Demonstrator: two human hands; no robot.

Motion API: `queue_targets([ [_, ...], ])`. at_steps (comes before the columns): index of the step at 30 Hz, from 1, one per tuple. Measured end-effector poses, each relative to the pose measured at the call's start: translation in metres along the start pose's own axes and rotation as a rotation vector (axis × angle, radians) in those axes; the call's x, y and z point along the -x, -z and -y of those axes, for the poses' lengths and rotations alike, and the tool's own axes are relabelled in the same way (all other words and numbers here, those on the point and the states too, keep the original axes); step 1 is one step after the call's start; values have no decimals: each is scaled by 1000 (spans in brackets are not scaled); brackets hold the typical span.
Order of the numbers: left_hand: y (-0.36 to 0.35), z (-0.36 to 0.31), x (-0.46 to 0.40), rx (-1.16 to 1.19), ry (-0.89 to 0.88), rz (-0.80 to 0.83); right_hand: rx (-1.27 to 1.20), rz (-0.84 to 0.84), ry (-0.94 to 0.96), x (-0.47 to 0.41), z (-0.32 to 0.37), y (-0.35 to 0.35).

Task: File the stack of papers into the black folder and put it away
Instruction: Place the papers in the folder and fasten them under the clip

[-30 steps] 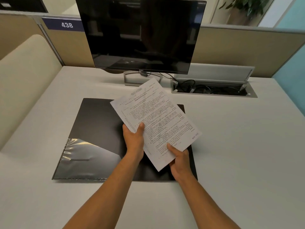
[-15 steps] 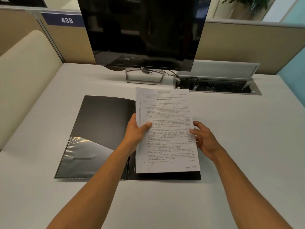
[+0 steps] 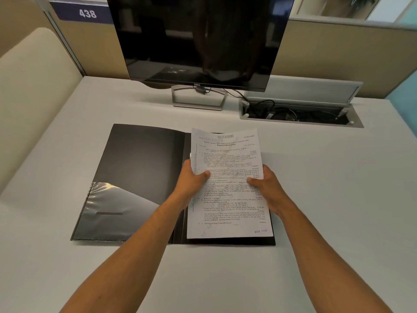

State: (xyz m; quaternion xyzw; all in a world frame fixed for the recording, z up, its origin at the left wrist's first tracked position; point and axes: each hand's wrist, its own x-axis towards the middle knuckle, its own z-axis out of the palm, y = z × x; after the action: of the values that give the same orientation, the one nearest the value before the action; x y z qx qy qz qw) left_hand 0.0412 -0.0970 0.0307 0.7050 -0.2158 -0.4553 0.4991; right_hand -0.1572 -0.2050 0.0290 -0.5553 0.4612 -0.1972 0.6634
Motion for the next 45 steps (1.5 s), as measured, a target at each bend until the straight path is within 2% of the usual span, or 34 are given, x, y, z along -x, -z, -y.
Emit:
queue_targets([
  [4, 5, 0, -7, -43, -74, -33, -19, -61, -15, -2, -6, 10],
  [9, 22, 9, -21, -237, -209, -310, -63, -110, -38, -5, -18, 21],
  [11, 29, 15, -25, -310, -206, -352, -57, -104, -46, -6, -20, 22],
  [18, 33, 22, -35, -388, -167, -263, -22, -91, -65, -12, -22, 18],
  [39, 27, 23, -36, -448, -180, -230, 113, -76, -38, -24, -19, -1],
  [45, 24, 24, -34, -450, -190, -227, 269, -166, 0, -23, -19, -10],
])
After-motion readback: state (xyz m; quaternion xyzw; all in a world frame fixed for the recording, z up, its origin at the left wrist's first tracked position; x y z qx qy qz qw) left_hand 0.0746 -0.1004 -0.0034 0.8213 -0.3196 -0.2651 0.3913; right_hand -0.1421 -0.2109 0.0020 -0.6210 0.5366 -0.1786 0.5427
